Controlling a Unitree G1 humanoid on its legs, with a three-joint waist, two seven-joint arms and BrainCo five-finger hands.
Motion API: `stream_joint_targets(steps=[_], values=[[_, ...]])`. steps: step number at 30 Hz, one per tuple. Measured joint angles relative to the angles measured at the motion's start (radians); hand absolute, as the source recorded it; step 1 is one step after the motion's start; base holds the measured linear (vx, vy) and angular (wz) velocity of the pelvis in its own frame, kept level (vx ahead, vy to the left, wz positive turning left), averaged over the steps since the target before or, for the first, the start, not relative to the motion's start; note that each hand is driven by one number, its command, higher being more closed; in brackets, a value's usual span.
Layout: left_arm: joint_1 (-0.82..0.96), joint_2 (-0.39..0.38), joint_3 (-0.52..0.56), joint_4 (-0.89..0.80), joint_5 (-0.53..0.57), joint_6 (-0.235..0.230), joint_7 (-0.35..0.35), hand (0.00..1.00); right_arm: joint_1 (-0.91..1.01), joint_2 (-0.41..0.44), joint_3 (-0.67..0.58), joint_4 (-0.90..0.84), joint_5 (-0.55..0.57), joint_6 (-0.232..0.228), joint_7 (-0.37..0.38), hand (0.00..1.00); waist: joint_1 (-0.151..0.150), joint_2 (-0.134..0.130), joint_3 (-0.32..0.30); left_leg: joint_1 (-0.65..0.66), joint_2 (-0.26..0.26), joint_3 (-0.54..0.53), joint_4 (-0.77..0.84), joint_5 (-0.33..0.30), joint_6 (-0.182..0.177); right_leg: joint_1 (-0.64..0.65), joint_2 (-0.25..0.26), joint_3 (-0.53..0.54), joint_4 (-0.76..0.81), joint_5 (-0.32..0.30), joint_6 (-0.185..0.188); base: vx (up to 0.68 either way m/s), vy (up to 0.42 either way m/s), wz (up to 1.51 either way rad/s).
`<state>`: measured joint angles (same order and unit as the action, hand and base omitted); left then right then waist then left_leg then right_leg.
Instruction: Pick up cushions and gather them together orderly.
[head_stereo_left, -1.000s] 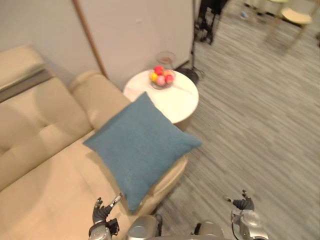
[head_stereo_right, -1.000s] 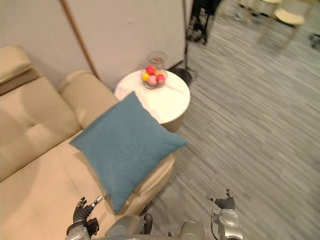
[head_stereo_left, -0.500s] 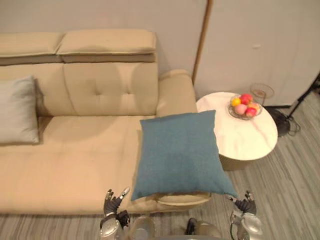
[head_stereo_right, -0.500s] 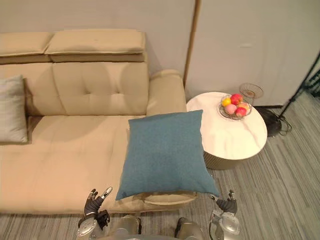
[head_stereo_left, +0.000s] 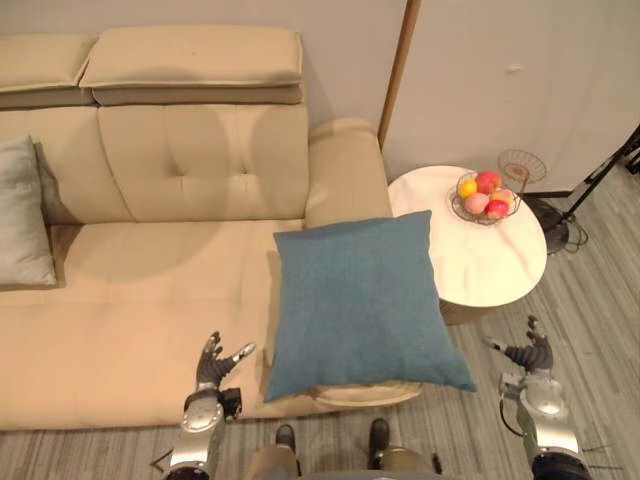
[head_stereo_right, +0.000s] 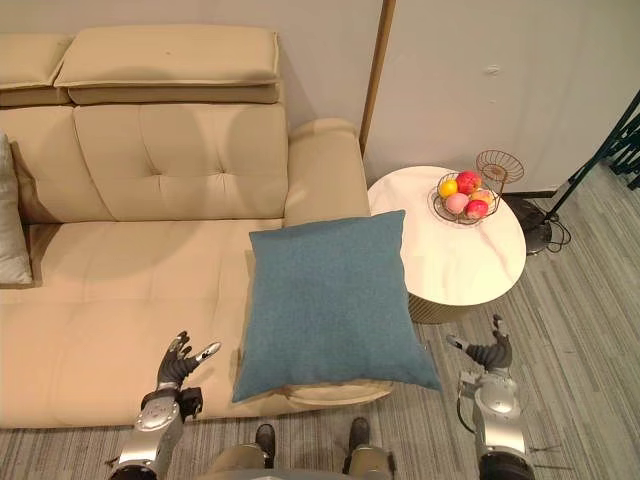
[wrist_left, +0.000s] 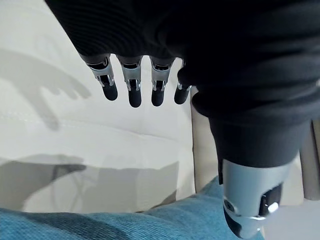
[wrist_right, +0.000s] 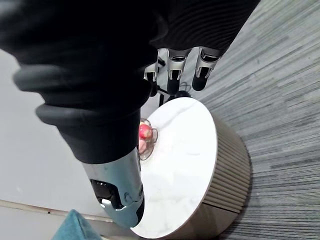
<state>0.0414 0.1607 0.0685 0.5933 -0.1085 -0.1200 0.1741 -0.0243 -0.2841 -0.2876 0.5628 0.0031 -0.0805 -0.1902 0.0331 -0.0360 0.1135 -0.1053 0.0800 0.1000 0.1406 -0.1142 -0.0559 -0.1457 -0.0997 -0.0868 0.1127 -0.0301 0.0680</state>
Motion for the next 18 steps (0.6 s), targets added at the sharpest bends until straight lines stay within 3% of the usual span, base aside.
stream_joint_targets(steps=[3, 4, 6, 8, 10, 11, 12, 15, 18], values=[[-0.027, 0.0, -0.009, -0.012, -0.002, -0.001, 0.001, 0.0, -0.042, -0.001, 0.035, 0.0, 0.001, 0.001, -0.002, 0.0, -0.01, 0.001, 0.02, -0.008, 0.0, 0.0, 0.0, 0.0, 0.0, 0.004, 0.0, 0.008, -0.008, 0.008, -0.007, -0.02, 0.009, 0.01], [-0.088, 0.006, -0.04, -0.008, -0.011, -0.001, 0.005, 0.0, -0.112, -0.004, 0.083, 0.006, 0.009, 0.0, -0.006, 0.0, -0.015, 0.0, 0.072, -0.039, -0.002, -0.002, 0.023, 0.001, 0.001, -0.02, -0.002, 0.013, 0.006, 0.014, -0.007, -0.19, 0.036, 0.01], [-0.246, 0.029, -0.121, 0.022, -0.073, -0.005, 0.005, 0.0, -0.265, -0.024, 0.211, 0.064, 0.039, -0.001, -0.004, 0.0, -0.015, -0.003, 0.118, -0.16, -0.002, -0.002, 0.074, 0.016, 0.011, -0.131, -0.003, 0.019, 0.023, 0.045, -0.008, -0.19, 0.031, 0.05], [-0.391, 0.011, -0.176, 0.06, -0.101, -0.006, 0.006, 0.0, -0.394, 0.002, 0.268, 0.099, 0.047, 0.006, -0.004, 0.0, -0.013, -0.002, 0.209, -0.179, -0.008, -0.012, 0.075, 0.04, 0.012, -0.142, -0.009, 0.019, 0.02, 0.063, -0.009, -0.16, 0.007, 0.14], [-0.455, -0.006, -0.203, 0.087, -0.12, -0.013, 0.007, 0.0, -0.454, 0.018, 0.296, 0.117, 0.058, 0.007, -0.008, 0.0, -0.012, -0.003, 0.232, -0.201, -0.007, -0.012, 0.083, 0.045, 0.011, -0.164, -0.007, 0.024, 0.024, 0.071, -0.015, -0.19, -0.001, 0.04], [-0.483, -0.009, -0.213, 0.117, -0.14, -0.015, 0.013, 0.0, -0.479, 0.017, 0.307, 0.137, 0.067, 0.009, -0.007, 1.0, -0.012, -0.003, 0.233, -0.217, -0.007, -0.013, 0.088, 0.049, 0.01, -0.179, -0.008, 0.026, 0.028, 0.072, -0.015, -0.12, -0.008, -0.01], [-0.515, -0.008, -0.217, 0.149, -0.166, -0.015, 0.024, 1.0, -0.505, 0.018, 0.317, 0.159, 0.069, 0.011, -0.009, 1.0, -0.013, -0.003, 0.24, -0.234, -0.007, -0.012, 0.088, 0.057, 0.009, -0.198, -0.007, 0.03, 0.03, 0.079, -0.014, -0.1, -0.018, -0.03], [-0.602, 0.014, -0.231, 0.183, -0.215, -0.014, 0.031, 1.0, -0.569, 0.019, 0.333, 0.17, 0.086, 0.016, -0.019, 1.0, -0.017, -0.003, 0.294, -0.25, -0.004, -0.012, 0.087, 0.072, 0.006, -0.219, -0.002, 0.038, 0.033, 0.094, -0.019, -0.14, -0.034, -0.06], [-0.654, 0.032, -0.236, 0.193, -0.234, -0.014, 0.049, 1.0, -0.607, 0.018, 0.369, 0.17, 0.1, 0.015, -0.025, 1.0, -0.017, -0.004, 0.302, -0.273, 0.005, -0.01, 0.084, 0.081, 0.002, -0.246, 0.008, 0.05, 0.033, 0.105, -0.019, -0.11, -0.035, -0.09]])
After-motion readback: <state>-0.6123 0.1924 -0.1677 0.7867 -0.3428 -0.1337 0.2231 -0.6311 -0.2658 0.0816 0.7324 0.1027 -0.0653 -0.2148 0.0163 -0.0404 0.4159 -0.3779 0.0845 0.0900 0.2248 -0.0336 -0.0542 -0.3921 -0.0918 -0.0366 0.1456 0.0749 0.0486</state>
